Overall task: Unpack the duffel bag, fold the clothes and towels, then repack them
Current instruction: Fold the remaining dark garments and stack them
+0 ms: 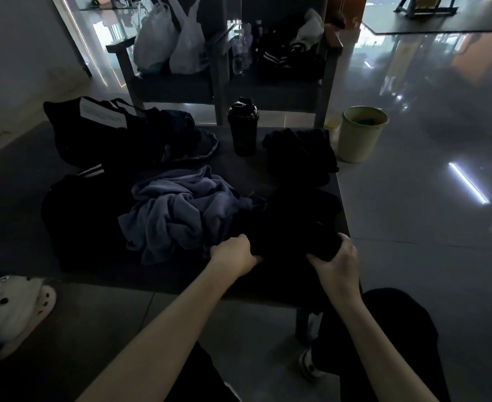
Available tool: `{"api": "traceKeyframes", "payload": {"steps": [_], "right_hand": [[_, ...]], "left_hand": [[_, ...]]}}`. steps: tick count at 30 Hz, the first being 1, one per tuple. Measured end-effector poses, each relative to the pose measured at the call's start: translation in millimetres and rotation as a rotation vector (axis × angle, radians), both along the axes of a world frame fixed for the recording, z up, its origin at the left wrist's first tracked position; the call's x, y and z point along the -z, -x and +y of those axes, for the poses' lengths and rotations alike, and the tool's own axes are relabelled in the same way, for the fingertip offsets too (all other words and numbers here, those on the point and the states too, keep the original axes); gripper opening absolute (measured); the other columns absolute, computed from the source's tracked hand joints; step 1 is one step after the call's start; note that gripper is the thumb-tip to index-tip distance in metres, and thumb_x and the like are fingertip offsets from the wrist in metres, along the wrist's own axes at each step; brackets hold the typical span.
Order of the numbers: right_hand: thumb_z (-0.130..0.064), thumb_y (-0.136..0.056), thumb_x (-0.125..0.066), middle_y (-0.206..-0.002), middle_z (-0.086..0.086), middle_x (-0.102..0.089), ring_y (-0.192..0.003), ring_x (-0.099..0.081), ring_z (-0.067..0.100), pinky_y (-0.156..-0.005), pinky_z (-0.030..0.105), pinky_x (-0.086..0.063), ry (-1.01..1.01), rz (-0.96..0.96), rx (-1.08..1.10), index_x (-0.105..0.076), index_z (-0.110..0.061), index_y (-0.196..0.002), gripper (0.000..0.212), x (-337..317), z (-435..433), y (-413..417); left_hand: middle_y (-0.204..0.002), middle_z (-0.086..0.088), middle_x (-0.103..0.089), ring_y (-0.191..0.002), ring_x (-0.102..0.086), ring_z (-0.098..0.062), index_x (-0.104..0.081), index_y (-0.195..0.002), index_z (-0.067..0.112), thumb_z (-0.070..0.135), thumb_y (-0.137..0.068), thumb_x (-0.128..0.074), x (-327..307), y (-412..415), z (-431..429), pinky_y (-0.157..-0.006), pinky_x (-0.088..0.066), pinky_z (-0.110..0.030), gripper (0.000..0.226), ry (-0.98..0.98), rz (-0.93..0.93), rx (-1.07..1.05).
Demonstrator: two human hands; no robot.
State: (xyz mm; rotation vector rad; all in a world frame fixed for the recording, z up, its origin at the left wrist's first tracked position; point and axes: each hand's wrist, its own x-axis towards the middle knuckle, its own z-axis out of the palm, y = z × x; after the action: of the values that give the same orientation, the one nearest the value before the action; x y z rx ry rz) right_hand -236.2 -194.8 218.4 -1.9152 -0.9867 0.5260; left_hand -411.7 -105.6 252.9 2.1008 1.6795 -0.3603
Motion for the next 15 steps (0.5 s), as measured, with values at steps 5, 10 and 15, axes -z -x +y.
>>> {"api": "traceKeyframes", "payload": {"steps": [5,10,15], "right_hand": [[-0.007,-0.073,-0.078,-0.088,-0.008,-0.063,-0.084,-0.06,0.01,-0.062,0.008,-0.042,-0.073,0.236,-0.093,-0.06,-0.015,-0.103,0.036,-5.2,-8.8,-0.7],[0.007,-0.08,-0.067,-0.063,-0.011,-0.065,-0.062,-0.061,0.0,-0.06,0.013,-0.046,-0.118,0.424,-0.382,-0.064,-0.014,-0.077,0.021,-17.6,-29.5,-4.5],[0.013,-0.083,-0.058,-0.06,-0.013,-0.058,-0.058,-0.055,-0.001,-0.057,0.013,-0.044,-0.05,0.47,-0.532,-0.058,-0.013,-0.075,0.027,-21.6,-45.9,-12.0]], "left_hand": [[-0.149,-0.007,-0.027,-0.137,-0.024,-0.027,-0.009,-0.149,0.015,0.053,-0.081,-0.064,6.4,1.8,-2.0,-0.109,-0.025,-0.046,0.096,-0.15,-0.141,0.191],[-0.158,0.001,-0.005,-0.144,-0.007,-0.023,0.012,-0.15,0.02,0.05,-0.067,-0.078,13.9,4.8,-8.7,-0.117,-0.013,-0.045,0.126,-0.159,-0.353,0.266],[-0.129,-0.009,-0.057,-0.119,-0.053,-0.027,-0.01,-0.152,0.015,0.038,-0.066,-0.081,25.5,14.4,-16.2,-0.102,-0.038,-0.036,0.114,-0.185,-0.414,0.258]]}}
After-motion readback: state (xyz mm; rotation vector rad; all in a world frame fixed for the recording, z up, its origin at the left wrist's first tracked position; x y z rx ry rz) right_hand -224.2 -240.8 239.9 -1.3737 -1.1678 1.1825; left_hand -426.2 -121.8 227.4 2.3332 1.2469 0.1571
